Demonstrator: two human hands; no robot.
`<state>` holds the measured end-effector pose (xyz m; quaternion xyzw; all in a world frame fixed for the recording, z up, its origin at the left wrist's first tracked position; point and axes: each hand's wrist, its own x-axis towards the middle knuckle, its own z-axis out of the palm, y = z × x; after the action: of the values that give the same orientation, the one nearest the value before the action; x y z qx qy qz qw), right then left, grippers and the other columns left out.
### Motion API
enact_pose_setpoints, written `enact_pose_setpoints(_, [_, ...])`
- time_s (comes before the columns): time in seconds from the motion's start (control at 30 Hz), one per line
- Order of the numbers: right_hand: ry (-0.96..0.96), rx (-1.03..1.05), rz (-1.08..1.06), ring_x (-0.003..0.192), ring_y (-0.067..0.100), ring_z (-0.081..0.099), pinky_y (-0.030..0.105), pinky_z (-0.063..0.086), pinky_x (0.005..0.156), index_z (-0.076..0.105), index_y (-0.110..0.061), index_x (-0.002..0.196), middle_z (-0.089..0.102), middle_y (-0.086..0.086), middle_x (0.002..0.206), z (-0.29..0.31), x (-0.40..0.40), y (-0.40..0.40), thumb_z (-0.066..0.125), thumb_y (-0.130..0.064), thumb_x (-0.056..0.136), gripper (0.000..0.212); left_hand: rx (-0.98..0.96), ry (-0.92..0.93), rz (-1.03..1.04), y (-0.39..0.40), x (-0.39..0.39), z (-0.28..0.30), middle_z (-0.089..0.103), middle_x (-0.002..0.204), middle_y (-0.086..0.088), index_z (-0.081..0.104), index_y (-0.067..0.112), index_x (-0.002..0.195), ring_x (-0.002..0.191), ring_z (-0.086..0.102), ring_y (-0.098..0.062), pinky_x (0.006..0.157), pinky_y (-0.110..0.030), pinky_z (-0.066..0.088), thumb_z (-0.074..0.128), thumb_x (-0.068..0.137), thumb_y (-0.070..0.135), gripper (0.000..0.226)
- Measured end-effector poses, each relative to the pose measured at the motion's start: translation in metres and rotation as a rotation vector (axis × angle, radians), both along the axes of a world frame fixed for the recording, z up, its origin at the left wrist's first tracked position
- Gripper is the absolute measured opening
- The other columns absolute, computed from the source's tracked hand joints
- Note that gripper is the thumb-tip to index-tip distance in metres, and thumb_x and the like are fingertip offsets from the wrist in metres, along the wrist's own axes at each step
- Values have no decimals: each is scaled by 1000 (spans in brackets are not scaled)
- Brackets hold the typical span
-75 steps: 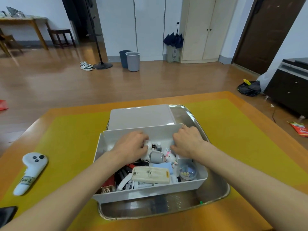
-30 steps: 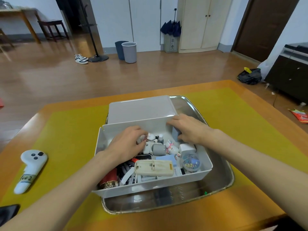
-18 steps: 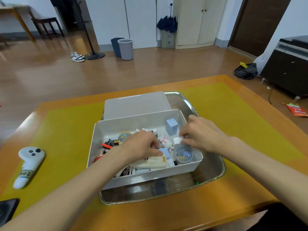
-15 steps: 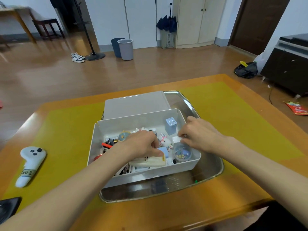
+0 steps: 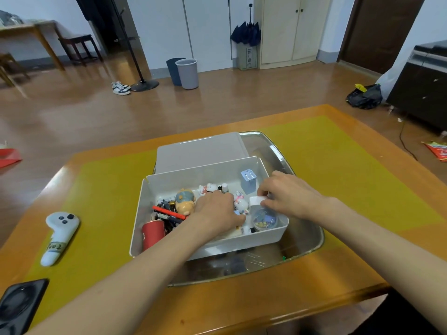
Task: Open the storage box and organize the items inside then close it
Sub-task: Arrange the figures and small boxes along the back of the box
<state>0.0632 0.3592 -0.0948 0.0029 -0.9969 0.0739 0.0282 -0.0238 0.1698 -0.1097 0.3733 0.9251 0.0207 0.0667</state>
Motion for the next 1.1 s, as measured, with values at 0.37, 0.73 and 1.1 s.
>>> enact_pose_setpoints(0.37, [5, -25, 10, 90, 13, 50, 40, 51, 69, 68, -24, 84, 64, -12, 80, 0, 4, 1, 54, -32, 88, 16, -104, -177, 93, -7, 1, 12, 58, 93, 0, 53, 21, 95, 88, 58, -25, 65, -34, 40, 71, 73, 55, 44])
enact_pose_setpoints(0.73, [29, 23, 41, 90, 17, 52, 41, 50, 73, 71, -23, 93, 69, -7, 91, -2, 7, 2, 50, -30, 93, 22, -150, -3, -206, -1, 0, 18, 50, 71, -1, 48, 19, 68, 72, 49, -26, 58, -32, 35, 67, 82, 43, 34])
enact_pose_setpoints(1.1, [94, -641, -86, 117, 0, 45, 36, 42, 100, 63, -41, 127, 64, -18, 116, 10, 13, -6, 42, -71, 89, 53, 551, -94, -148, -20, -8, 32, 71, 84, 8, 69, 26, 92, 72, 64, -7, 66, -31, 53, 62, 77, 50, 29])
